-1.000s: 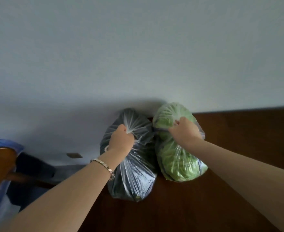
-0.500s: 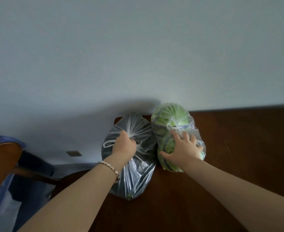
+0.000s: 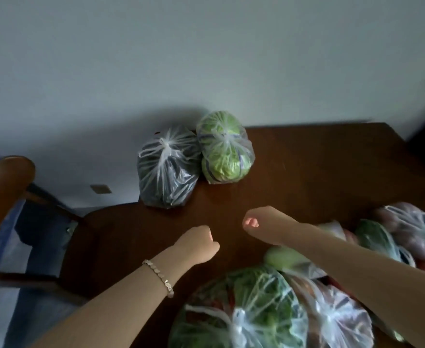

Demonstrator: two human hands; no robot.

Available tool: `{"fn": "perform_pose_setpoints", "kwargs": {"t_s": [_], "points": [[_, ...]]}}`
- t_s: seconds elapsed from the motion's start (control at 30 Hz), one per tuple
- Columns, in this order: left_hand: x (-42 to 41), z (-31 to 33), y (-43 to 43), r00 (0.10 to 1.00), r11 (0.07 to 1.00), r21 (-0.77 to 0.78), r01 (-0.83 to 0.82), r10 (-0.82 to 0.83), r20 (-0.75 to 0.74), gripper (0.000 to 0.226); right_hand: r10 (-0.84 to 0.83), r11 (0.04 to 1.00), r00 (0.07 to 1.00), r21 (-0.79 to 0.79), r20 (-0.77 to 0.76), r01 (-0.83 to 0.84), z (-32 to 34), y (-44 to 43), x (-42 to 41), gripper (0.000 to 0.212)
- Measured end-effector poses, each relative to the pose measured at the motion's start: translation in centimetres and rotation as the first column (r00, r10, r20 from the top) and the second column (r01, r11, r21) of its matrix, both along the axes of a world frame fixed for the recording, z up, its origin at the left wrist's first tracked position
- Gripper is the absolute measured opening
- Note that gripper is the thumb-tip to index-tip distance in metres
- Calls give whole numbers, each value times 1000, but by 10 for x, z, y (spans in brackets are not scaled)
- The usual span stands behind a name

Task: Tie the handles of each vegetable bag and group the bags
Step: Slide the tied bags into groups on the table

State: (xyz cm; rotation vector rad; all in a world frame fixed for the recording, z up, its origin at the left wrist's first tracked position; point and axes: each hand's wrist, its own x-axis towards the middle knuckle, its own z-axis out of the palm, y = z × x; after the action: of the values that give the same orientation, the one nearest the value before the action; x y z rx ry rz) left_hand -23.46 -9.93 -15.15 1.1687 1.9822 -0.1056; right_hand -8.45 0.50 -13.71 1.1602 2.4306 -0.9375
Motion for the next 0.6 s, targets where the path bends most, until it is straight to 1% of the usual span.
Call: {"fn": "perform_pose_setpoints", "kwargs": {"t_s": [0.07, 0.13, 0.17, 0.2, 0.23, 0.27, 0.33, 0.37, 0.43, 0.5, 0.53, 0.57, 0.6], "points": [[37, 5, -22, 999, 999, -7, 42, -42, 31, 37, 65, 996, 995, 61, 73, -70, -2, -11, 38, 22], [74, 7, -40, 996, 994, -82, 72, -68, 52, 56, 140, 968, 979, 190, 147, -167, -13, -20, 77, 24], [82, 6, -46, 995, 987, -124, 98, -94, 37, 67, 114, 959, 984, 244, 137, -145, -21, -21, 89, 25], [98, 5, -55, 991, 979, -158, 129, -132, -6, 77, 57, 958, 993, 274, 108, -85, -26, -25, 107, 28], [108, 1, -62, 984, 972, -177, 157, -169, -58, 84, 2, 953, 993, 299, 118, -38, -29, -28, 120, 34], [120, -4, -72, 971, 964, -194, 182, -207, -121, 87, -38, 945, 986, 326, 160, -16, -32, -33, 136, 42], [136, -13, -84, 939, 958, -203, 204, -250, -234, 81, -22, 923, 963, 375, 269, -84, -39, -39, 159, 56], [143, -17, -89, 929, 960, -205, 191, -244, -278, 75, 11, 923, 952, 364, 306, -127, -45, -41, 169, 62], [151, -24, -96, 904, 968, -175, 178, -232, -360, 63, 59, 918, 934, 348, 352, -189, -53, -42, 180, 65], [151, -28, -101, 866, 975, -56, 213, -215, -452, 47, 71, 868, 928, 436, 365, -238, -56, -40, 180, 57], [150, -29, -103, 870, 979, 15, 204, -175, -462, 38, 83, 832, 926, 486, 369, -269, -55, -39, 178, 50], [148, -28, -104, 891, 983, 83, 164, -112, -440, 30, 99, 804, 921, 515, 378, -298, -54, -38, 176, 44], [146, -26, -106, 917, 983, 151, 104, -36, -398, 25, 108, 795, 915, 519, 388, -314, -52, -36, 173, 39]]}}
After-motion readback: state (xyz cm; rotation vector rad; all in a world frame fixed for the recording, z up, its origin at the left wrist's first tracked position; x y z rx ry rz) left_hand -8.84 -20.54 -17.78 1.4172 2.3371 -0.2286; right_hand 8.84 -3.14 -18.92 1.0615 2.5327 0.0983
